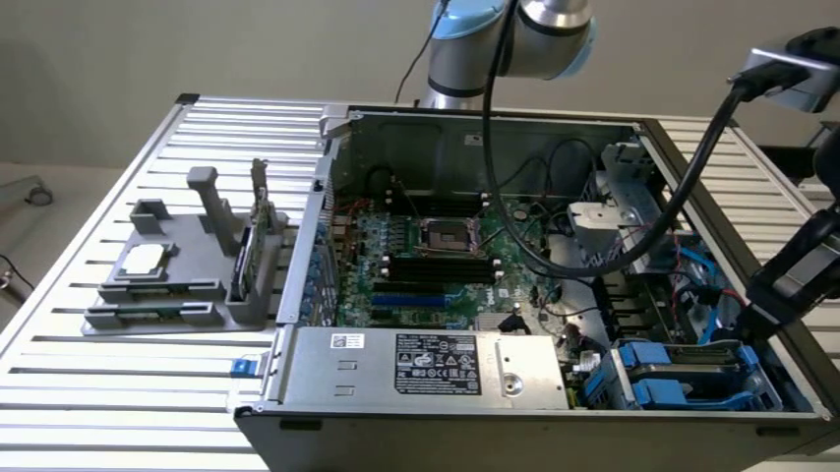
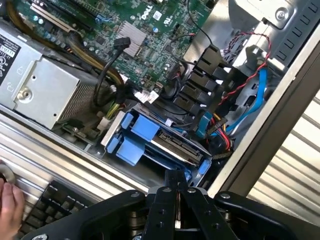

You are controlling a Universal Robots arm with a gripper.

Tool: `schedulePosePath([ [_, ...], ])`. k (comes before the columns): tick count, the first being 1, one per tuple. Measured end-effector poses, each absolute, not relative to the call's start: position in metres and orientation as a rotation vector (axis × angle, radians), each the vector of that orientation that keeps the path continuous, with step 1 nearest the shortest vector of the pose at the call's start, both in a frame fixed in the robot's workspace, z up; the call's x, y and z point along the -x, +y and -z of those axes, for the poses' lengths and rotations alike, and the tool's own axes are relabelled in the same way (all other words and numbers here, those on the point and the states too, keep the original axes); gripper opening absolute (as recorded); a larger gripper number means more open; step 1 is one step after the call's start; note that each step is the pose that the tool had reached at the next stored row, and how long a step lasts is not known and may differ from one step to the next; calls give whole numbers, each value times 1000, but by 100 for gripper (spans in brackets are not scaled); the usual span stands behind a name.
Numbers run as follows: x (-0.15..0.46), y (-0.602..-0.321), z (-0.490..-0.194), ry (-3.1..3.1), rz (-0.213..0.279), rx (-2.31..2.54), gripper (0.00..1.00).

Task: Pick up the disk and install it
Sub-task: 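Insert the first disk wire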

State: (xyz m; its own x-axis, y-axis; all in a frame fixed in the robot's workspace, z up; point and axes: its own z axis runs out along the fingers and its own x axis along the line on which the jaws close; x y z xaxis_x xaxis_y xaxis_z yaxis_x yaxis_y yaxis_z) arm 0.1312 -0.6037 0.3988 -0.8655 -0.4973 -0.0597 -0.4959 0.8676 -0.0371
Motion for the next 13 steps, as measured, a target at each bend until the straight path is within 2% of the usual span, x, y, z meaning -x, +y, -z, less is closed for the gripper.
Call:
schedulePosePath([
  [13, -131, -604, -399, 3046, 43, 436, 11],
])
